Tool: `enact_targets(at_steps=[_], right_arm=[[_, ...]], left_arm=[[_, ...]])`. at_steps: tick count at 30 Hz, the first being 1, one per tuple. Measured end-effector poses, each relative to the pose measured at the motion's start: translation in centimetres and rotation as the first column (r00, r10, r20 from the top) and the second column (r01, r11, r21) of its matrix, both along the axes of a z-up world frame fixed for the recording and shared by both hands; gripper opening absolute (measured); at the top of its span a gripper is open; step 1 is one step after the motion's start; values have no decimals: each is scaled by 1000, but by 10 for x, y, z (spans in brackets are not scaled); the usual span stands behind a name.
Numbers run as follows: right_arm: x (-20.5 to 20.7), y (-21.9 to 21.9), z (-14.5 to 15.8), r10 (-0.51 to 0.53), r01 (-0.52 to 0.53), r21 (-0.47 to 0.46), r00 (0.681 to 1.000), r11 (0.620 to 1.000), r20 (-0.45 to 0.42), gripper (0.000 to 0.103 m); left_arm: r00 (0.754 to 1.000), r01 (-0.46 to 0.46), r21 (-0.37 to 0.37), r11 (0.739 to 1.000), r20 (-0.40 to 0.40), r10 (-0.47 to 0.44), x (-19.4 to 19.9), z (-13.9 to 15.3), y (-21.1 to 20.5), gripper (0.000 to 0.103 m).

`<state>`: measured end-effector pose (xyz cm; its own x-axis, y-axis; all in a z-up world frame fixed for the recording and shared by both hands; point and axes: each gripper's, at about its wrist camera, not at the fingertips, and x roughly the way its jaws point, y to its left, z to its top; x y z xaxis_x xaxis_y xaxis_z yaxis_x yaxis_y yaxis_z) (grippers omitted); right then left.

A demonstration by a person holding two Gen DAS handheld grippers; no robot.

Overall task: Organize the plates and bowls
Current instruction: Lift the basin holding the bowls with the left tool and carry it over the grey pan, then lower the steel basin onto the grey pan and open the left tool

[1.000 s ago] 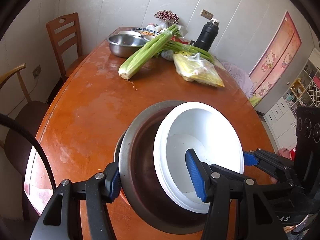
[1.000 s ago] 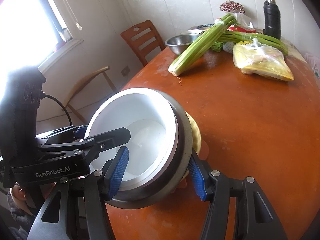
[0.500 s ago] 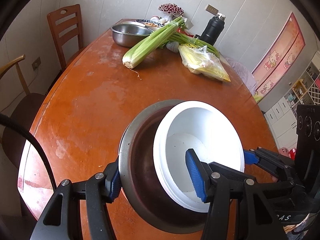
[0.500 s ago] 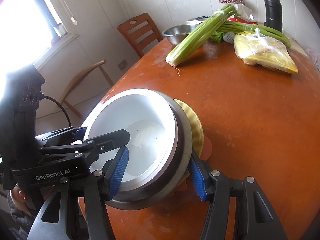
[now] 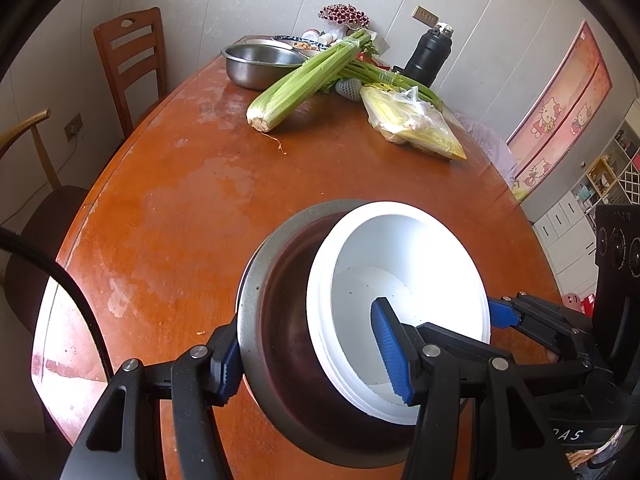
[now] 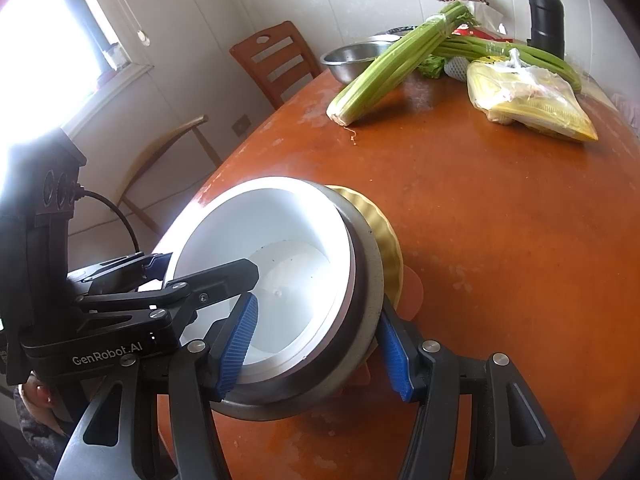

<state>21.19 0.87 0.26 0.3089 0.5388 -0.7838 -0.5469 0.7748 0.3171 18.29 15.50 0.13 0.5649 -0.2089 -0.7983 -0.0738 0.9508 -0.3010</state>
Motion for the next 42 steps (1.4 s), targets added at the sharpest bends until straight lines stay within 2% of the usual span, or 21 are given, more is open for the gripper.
enact_targets(at_steps=[15, 32, 42], right_arm=[[-4, 0, -1, -16, 18, -43, 999, 999, 33, 61], [-6, 6, -2, -28, 35, -94, 997, 995, 71, 61], [-9, 8, -2, -43, 54, -102, 994, 993, 101, 61]], left_arm=[[1000, 5, -10, 1000, 28, -5, -5, 1, 1, 58], [996, -33, 60, 998, 81, 28, -18, 16, 5, 61], [996, -58, 87, 995, 70, 52, -26, 13, 4, 62]])
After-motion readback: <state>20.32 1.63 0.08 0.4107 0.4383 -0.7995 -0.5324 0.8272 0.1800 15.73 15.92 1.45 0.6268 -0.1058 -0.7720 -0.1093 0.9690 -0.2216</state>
